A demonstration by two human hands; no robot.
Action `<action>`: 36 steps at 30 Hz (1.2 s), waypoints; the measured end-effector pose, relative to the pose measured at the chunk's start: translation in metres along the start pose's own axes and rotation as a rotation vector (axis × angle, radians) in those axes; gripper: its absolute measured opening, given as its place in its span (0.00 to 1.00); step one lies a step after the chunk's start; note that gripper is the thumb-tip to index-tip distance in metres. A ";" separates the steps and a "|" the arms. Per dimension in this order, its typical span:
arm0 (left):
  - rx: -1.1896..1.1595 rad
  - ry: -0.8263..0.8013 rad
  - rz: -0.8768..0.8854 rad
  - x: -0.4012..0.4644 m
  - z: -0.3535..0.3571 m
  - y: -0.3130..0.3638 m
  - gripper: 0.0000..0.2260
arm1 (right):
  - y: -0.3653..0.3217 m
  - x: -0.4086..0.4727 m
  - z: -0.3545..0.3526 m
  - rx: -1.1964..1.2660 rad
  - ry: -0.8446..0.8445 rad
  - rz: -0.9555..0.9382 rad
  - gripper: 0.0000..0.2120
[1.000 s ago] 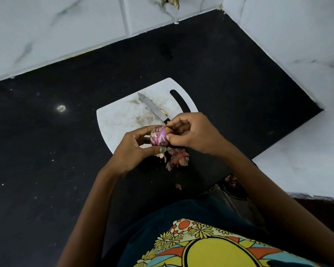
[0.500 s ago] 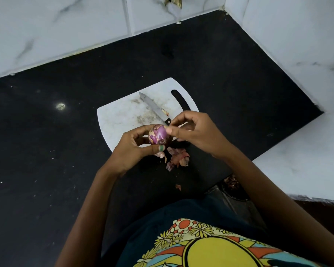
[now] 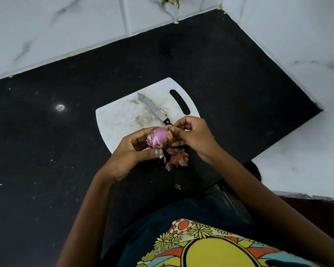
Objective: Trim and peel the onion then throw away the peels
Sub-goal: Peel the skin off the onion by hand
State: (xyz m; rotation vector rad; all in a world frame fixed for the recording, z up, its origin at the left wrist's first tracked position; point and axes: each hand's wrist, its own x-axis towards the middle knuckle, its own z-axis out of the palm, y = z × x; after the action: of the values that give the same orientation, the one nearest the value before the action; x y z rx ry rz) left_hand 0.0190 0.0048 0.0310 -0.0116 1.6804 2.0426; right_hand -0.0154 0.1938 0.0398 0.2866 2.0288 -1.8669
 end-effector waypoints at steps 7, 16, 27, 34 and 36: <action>-0.139 0.034 -0.022 0.000 -0.002 0.002 0.22 | 0.016 0.005 -0.003 -0.371 0.072 -0.103 0.04; -0.048 0.091 -0.046 0.002 -0.002 0.001 0.24 | -0.018 -0.008 -0.006 -0.417 -0.084 -0.155 0.12; 0.027 0.089 -0.027 0.001 -0.001 0.002 0.23 | -0.029 -0.015 0.001 -0.381 -0.125 -0.190 0.07; -0.022 0.078 -0.052 0.002 -0.003 -0.001 0.24 | -0.024 -0.011 -0.001 -0.376 -0.056 -0.238 0.07; -0.038 0.086 -0.054 0.003 -0.003 -0.002 0.22 | -0.024 -0.009 -0.002 -0.330 -0.046 -0.229 0.07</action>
State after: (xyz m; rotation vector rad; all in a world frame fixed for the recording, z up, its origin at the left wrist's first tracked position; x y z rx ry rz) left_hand 0.0165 0.0031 0.0276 -0.1574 1.6734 2.0603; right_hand -0.0167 0.1947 0.0652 -0.0794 2.3737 -1.6021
